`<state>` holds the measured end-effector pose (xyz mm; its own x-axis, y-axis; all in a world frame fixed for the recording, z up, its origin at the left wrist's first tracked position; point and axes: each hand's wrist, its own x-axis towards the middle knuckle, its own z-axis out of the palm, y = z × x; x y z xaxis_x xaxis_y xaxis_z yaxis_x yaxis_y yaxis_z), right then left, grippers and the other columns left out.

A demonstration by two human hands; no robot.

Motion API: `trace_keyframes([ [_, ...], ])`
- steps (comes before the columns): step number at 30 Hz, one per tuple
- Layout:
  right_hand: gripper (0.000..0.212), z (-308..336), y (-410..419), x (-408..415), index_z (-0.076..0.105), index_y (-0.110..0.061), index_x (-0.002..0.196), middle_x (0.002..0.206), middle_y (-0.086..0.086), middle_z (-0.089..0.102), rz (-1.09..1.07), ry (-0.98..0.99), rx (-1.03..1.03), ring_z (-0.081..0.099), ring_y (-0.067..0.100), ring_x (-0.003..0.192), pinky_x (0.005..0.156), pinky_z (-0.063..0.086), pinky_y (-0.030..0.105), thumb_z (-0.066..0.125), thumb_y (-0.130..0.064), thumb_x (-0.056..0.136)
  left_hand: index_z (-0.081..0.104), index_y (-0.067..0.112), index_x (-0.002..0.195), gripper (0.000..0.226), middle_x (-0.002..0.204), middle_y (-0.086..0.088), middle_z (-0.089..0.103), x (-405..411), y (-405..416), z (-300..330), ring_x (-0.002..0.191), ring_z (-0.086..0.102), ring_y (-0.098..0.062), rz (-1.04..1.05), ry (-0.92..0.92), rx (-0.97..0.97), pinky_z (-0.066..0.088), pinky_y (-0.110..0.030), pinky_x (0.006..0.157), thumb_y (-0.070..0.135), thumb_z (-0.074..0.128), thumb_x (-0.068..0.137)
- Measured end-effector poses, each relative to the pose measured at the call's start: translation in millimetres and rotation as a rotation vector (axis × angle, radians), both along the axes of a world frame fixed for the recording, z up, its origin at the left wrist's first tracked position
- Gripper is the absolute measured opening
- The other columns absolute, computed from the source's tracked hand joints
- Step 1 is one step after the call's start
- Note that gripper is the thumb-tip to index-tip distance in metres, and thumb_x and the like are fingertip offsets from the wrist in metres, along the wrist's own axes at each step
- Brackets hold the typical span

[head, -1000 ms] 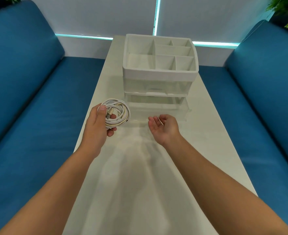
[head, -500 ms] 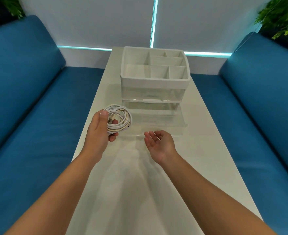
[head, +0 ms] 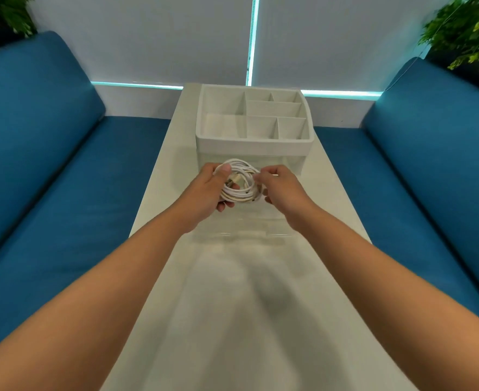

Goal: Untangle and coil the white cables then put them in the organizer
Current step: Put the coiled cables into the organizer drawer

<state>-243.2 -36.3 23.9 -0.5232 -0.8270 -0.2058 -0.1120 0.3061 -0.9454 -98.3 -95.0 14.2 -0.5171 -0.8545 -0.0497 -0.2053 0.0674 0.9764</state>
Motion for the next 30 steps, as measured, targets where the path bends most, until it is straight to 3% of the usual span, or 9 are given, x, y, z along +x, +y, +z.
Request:
trace_keyframes([
  [3,0.03,-2.7,-11.5,-15.0,0.054,-0.008,0.119,0.106,0.012,0.065,0.13,0.036,0.124,0.063,0.023,0.089,0.082,0.056,0.04,0.058,-0.023,0.093,0.039,0.01,0.128,0.037,0.087,-0.005,0.063,-18.3,-12.7,-3.6,0.06,0.059,-0.008,-0.096,-0.144,0.036,0.046,-0.022,0.056,0.039,0.036,0.105],
  [6,0.025,-10.0,-15.5,-26.6,0.059,-0.001,0.118,0.103,0.017,0.066,0.16,0.037,0.195,0.065,0.025,0.082,0.074,0.059,0.037,0.057,-0.007,0.093,0.049,0.007,0.126,0.035,0.094,-0.008,0.059,-28.0,-26.2,-12.5,0.069,0.051,-0.012,-0.18,-0.237,0.155,0.047,-0.024,0.06,0.033,0.038,0.105],
  [9,0.018,-17.3,-18.5,-31.7,0.063,0.006,0.105,0.093,0.02,0.063,0.182,0.05,0.257,0.063,0.023,0.069,0.069,0.058,0.037,0.052,0.005,0.091,0.062,0.005,0.105,0.026,0.092,-0.009,0.061,-33.9,-34.2,-20.7,0.073,0.055,-0.013,-0.213,-0.241,0.298,0.053,-0.022,0.058,0.015,0.038,0.104],
  [14,0.025,-25.6,-28.0,-32.1,0.059,0.018,0.111,0.096,0.027,0.064,0.171,0.083,0.3,0.063,0.031,0.075,0.075,0.059,0.044,0.046,0.009,0.091,0.059,0.009,0.087,0.028,0.092,-0.009,0.062,-41.8,-41.2,-27.8,0.086,0.058,-0.018,-0.187,-0.313,0.293,0.054,-0.038,0.092,0.004,0.035,0.101],
  [19,0.03,-32.9,-32.8,-32.8,0.058,0.018,0.113,0.111,0.035,0.062,0.135,0.131,0.312,0.061,0.032,0.08,0.081,0.055,0.052,0.04,0.012,0.09,0.06,-0.001,0.117,0.033,0.115,-0.021,0.065,-43.1,-46.6,-35.1,0.095,0.056,-0.021,-0.277,-0.431,0.148,0.049,-0.043,0.1,0.006,0.033,0.1],
  [23,0.032,-41.5,-30.9,-35.5,0.061,0.008,0.117,0.111,0.028,0.065,0.107,0.175,0.289,0.059,0.028,0.084,0.081,0.054,0.046,0.045,0.009,0.09,0.056,0.012,0.125,0.029,0.123,-0.016,0.061,-40.3,-51.4,-46.2,0.107,0.058,-0.026,-0.325,-0.516,0.003,0.046,-0.051,0.102,0.02,0.039,0.103],
  [27,0.043,-44.5,-29.2,-36.3,0.05,-0.004,0.136,0.129,0.014,0.058,0.101,0.256,0.274,0.059,0.024,0.101,0.067,0.045,0.023,0.054,-0.001,0.093,0.048,0.014,0.133,0.034,0.14,-0.017,0.041,-40.2,-48.6,-44.2,0.116,0.051,-0.033,-0.32,-0.658,-0.122,0.043,-0.042,0.102,0.031,0.038,0.105],
  [30,0.043,-45.2,-28.9,-37.1,0.051,-0.005,0.135,0.131,0.015,0.058,0.113,0.313,0.29,0.058,0.028,0.113,0.08,0.044,0.026,0.058,-0.006,0.092,0.038,0.009,0.145,0.045,0.148,-0.017,0.033,-41.4,-46.4,-41.1,0.118,0.052,-0.031,-0.282,-0.667,-0.14,0.041,-0.03,0.093,0.029,0.042,0.105],
])
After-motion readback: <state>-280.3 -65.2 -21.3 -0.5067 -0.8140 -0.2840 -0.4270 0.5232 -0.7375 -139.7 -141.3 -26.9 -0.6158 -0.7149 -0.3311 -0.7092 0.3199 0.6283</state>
